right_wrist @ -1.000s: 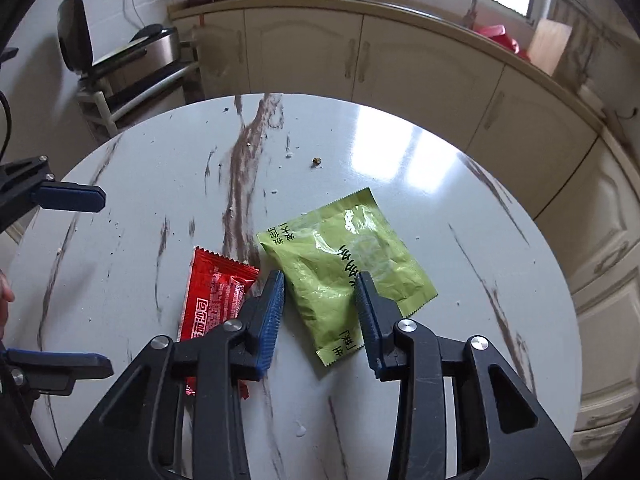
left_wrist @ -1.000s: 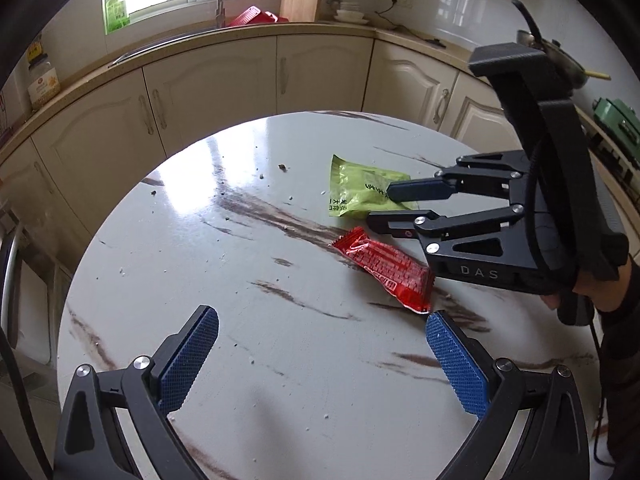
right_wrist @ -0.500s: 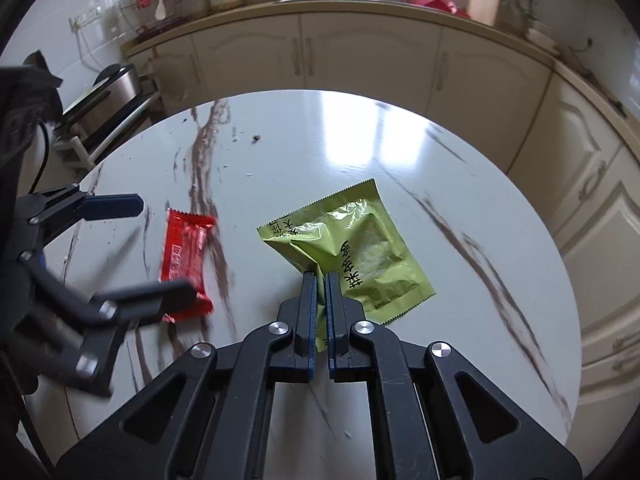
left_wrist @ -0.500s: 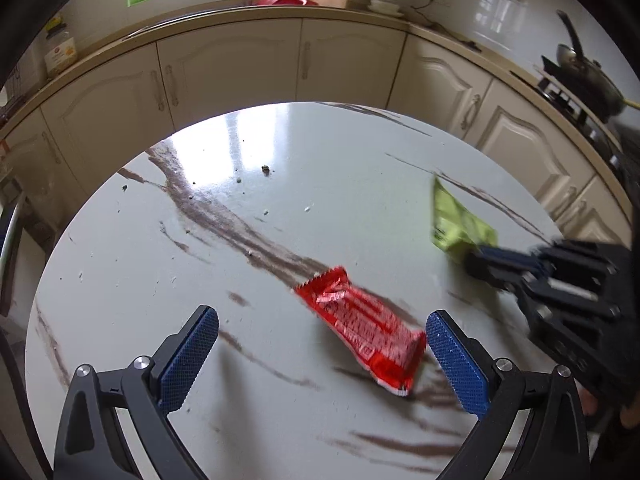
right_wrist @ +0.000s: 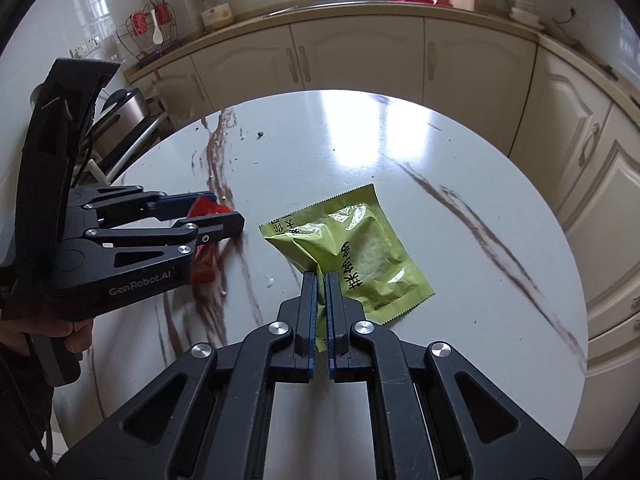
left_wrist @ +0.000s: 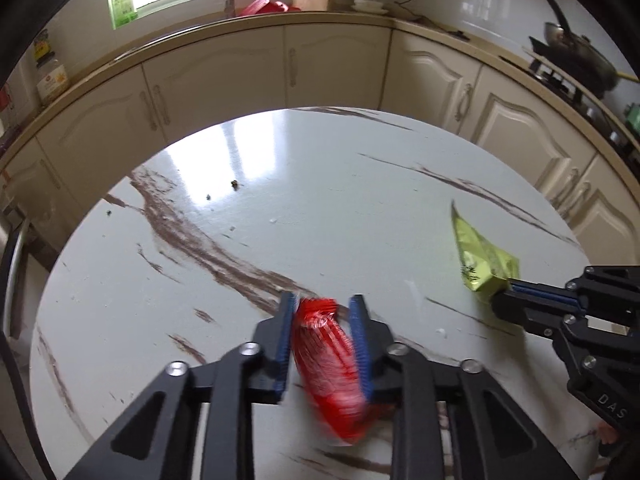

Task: Collect trash
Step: 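Grasp the red wrapper with the left tool while the right holds the green packet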

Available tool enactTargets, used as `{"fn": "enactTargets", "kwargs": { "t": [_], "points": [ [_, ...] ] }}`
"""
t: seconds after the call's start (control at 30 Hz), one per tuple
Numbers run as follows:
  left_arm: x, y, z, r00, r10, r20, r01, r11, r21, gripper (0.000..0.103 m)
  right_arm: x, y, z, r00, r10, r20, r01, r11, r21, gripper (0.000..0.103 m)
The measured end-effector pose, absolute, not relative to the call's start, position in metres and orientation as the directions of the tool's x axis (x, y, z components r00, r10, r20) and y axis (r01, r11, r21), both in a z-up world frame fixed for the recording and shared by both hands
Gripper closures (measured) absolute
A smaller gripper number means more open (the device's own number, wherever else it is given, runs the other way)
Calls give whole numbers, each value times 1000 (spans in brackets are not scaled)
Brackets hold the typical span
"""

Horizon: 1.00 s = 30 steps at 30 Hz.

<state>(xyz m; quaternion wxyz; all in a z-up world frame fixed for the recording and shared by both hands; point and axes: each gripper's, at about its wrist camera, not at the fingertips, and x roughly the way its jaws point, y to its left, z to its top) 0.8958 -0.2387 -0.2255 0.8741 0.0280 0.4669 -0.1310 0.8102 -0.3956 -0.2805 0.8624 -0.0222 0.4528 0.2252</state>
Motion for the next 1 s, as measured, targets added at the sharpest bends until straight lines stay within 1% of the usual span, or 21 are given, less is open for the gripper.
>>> {"fn": "enactTargets", "kwargs": {
  "t": [0.17,0.27,0.3,0.33,0.6,0.67,0.73,0.77,0.8,0.83,0.87,0.9,1.0],
  "points": [
    [871,-220,-218,533,-271,-801,280,950,-135,94,794,-389,-274,494,379,-783,-419,892,167,99],
    [852,-209,-206,545,-306,-780,299,941,-160,95,784,-384,-270,494,383,-781,-421,891,171,99],
    [847,-207,-202,548,-317,-774,308,937,-166,98,781,-382,-268,494,386,-779,-422,890,173,99],
    [841,-204,-198,553,-327,-766,314,934,-173,100,777,-380,-265,499,388,-775,-422,890,174,99],
    [784,-158,-179,546,-366,-754,324,922,-212,101,743,-347,-243,515,387,-765,-449,882,144,99],
    [773,-149,-178,519,-379,-766,332,916,-228,101,736,-342,-240,532,357,-768,-433,894,115,99],
    [766,-143,-173,504,-394,-769,346,908,-238,95,732,-341,-239,538,328,-777,-418,904,92,99],
    [763,-143,-172,505,-389,-771,360,906,-222,86,729,-343,-239,539,323,-778,-409,908,94,99],
    [764,-147,-171,504,-376,-778,367,908,-201,65,728,-344,-240,539,319,-780,-405,909,92,99],
    [763,-151,-172,504,-365,-783,375,909,-183,53,726,-346,-240,540,313,-781,-398,913,92,99],
    [761,-155,-173,511,-358,-781,384,909,-165,34,724,-349,-242,539,309,-784,-389,917,94,99],
    [762,-162,-175,508,-355,-785,400,904,-151,32,724,-351,-244,533,310,-787,-384,918,102,99],
    [765,-176,-180,508,-318,-800,421,902,-91,32,722,-359,-249,523,309,-794,-373,921,113,99]
  ]
}}
